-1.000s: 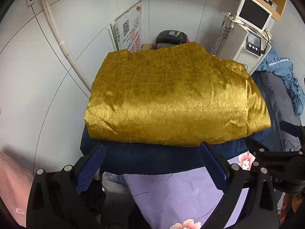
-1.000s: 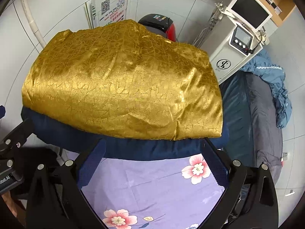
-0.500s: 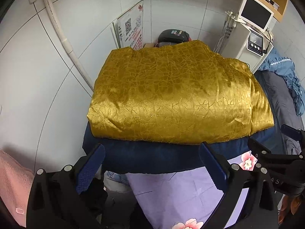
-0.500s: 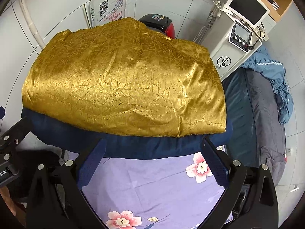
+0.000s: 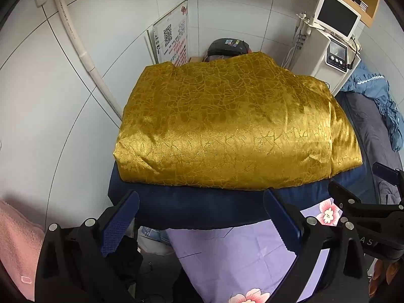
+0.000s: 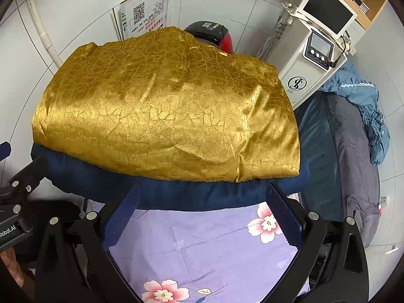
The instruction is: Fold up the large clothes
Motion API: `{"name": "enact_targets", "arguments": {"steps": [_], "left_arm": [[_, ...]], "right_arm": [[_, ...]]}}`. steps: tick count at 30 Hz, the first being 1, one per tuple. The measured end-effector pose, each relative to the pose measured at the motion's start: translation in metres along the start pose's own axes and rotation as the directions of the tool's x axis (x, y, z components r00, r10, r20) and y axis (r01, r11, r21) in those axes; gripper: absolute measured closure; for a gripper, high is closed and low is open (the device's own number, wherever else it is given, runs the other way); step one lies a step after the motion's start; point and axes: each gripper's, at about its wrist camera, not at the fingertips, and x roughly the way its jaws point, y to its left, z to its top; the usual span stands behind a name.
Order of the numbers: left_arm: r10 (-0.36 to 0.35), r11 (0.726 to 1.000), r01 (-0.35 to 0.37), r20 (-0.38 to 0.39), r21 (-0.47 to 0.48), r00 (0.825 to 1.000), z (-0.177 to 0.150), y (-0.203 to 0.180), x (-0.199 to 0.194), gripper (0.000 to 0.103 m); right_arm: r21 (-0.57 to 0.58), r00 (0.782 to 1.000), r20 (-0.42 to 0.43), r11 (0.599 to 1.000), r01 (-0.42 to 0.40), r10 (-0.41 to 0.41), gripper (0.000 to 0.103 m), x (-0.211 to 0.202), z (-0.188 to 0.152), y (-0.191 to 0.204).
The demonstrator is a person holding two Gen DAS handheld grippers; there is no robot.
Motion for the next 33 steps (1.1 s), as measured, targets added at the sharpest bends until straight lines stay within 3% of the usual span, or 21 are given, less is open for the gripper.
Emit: {"name": "enact_targets", "arguments": {"steps": [8,16,33], "left_arm": [[-0.015,1.000,0.015,-0.010,0.011,1.000,-0.0021,-0.0030,-0.0002,0.006],[0.001,1.000,-0.001,0.034,0.015,0.999,-0.0048,-0.0051,-0.0040,0.006],[-0.012,1.000,0.012,0.010,0.028,1.000,-0.0058,-0.0063,-0.0029,0.006]], "right_arm": [[0.005,1.000,0.009,1.000,-0.007,0.006,0.005,-0.0023,-0.0006,0.0006],[0.001,1.000,0.010,1.000,-0.001,0.001,0.005,-0.0024,-0.0010,0.0022],[-0.002,1.000,0.009,1.000,-0.007,0.007,0.005,0.0002,-0.0033,0.0051]]}}
